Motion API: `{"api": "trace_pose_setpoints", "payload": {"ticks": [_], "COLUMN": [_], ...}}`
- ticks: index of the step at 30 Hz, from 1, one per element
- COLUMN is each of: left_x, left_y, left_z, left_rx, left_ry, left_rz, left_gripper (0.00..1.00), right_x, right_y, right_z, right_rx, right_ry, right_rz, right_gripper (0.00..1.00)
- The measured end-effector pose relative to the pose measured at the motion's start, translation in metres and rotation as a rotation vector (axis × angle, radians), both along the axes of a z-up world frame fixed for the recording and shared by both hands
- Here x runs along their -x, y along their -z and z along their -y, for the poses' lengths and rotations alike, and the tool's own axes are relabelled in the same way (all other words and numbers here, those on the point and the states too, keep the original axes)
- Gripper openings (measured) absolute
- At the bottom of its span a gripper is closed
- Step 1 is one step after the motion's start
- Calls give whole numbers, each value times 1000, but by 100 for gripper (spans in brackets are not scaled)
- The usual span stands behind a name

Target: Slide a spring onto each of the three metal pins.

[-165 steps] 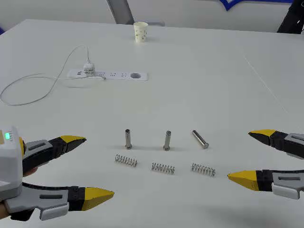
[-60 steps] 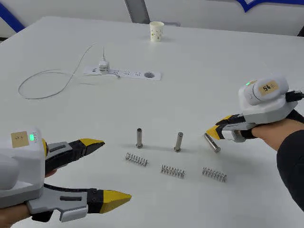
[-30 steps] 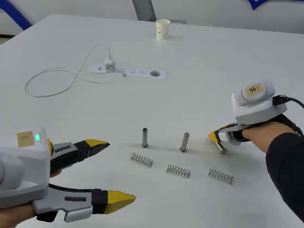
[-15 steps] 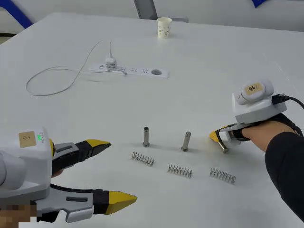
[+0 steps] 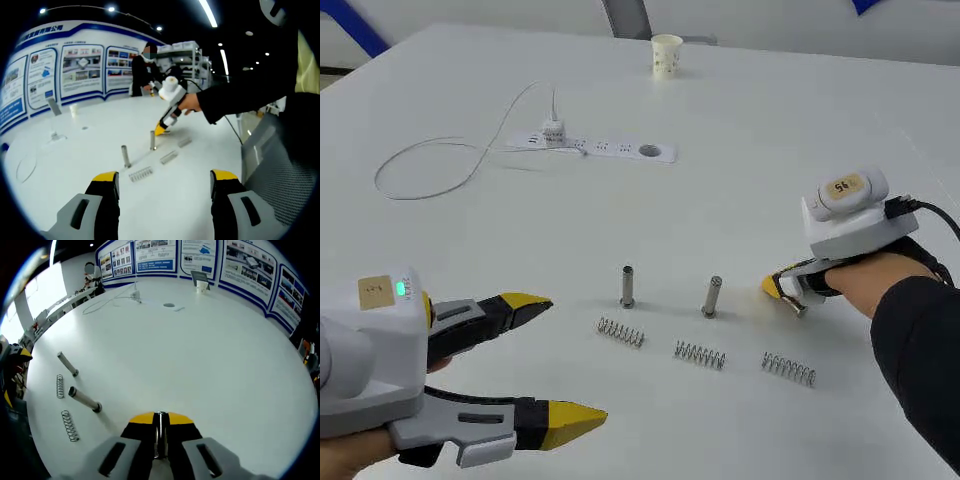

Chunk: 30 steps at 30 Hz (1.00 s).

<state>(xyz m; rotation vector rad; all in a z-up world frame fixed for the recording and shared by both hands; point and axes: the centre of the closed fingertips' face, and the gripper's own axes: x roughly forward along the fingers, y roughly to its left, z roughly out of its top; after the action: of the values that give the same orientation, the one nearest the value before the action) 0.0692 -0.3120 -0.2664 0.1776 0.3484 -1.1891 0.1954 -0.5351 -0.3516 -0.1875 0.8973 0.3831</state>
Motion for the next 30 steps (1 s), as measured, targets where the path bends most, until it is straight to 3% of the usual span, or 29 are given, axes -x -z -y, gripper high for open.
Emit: {"api": "trace_pose_setpoints", "payload": {"ticks": [10, 30], "left_x": [-1, 3], "left_y": [-2, -11], "left_z": [2, 4], "left_rx": [2, 9], "left_ry": [5, 14], "left_rz": [4, 26], "left_gripper": [75, 74], "right_x": [1, 27], "right_y": [-1, -43], "right_z": [1, -3], "right_rx": [-19, -40], "right_ry": [26, 14], "right_rz": [-7, 95], "right_gripper": [8, 9]}}
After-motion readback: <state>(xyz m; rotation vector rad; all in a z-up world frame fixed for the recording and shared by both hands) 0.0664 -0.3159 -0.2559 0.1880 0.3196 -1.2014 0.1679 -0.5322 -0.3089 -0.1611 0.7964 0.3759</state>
